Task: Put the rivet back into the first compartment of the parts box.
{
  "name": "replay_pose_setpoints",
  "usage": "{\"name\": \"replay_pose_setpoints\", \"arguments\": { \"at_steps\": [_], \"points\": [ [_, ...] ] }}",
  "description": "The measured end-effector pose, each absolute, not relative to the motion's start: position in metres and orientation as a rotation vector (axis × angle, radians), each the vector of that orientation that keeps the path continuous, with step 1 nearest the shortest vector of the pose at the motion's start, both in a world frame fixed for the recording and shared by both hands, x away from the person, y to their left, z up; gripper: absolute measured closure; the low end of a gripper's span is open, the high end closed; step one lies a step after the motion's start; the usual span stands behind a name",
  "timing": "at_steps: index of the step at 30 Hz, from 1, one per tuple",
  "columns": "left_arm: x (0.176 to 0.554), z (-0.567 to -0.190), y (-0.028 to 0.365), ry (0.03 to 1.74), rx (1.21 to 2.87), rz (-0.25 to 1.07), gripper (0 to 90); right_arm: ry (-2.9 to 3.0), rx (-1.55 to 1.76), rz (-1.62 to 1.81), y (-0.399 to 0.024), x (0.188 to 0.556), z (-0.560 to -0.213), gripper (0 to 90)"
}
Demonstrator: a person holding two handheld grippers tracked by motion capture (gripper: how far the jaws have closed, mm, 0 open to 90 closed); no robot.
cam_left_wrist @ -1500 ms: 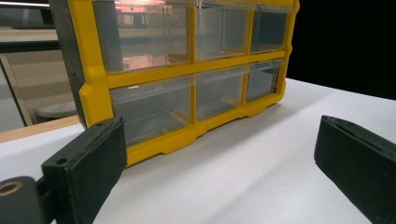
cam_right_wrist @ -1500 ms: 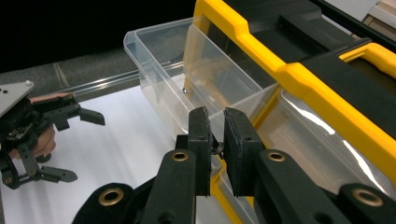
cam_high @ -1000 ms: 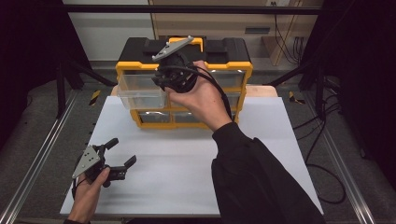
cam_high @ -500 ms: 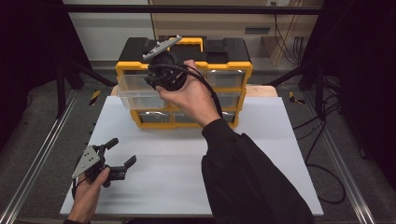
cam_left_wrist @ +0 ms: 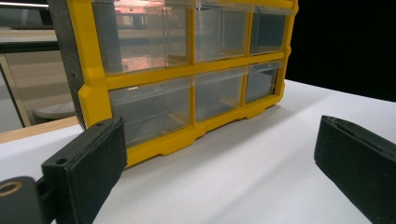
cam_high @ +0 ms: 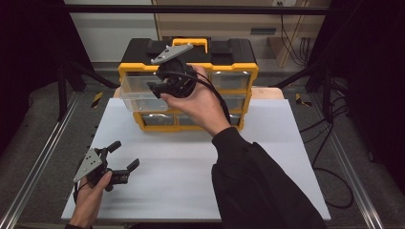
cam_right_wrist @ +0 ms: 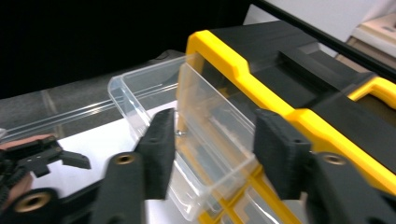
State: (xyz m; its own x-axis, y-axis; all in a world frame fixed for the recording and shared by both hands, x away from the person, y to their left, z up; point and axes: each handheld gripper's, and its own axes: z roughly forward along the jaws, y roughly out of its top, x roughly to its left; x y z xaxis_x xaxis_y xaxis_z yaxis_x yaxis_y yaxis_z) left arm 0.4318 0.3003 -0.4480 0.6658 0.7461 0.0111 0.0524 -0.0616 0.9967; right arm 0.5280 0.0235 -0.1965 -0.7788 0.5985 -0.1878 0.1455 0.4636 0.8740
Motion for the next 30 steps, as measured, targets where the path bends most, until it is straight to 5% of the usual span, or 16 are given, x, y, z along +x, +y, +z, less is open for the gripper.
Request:
{"name": "replay_pose_setpoints", "arguments": {
  "at_steps": [14, 30],
  "points": [
    [0.432, -0.447, 0.309, 0.714, 1.523, 0.665, 2.3, 2.137, 0.694, 1.363, 0.001, 0.507, -0.206, 15.0],
    [0.431, -0.448, 0.306, 0.706, 1.551, 0.678, 2.4, 2.064, 0.733, 1.371, -0.043, 0.488, -0.25, 5.6]
  ]
}}
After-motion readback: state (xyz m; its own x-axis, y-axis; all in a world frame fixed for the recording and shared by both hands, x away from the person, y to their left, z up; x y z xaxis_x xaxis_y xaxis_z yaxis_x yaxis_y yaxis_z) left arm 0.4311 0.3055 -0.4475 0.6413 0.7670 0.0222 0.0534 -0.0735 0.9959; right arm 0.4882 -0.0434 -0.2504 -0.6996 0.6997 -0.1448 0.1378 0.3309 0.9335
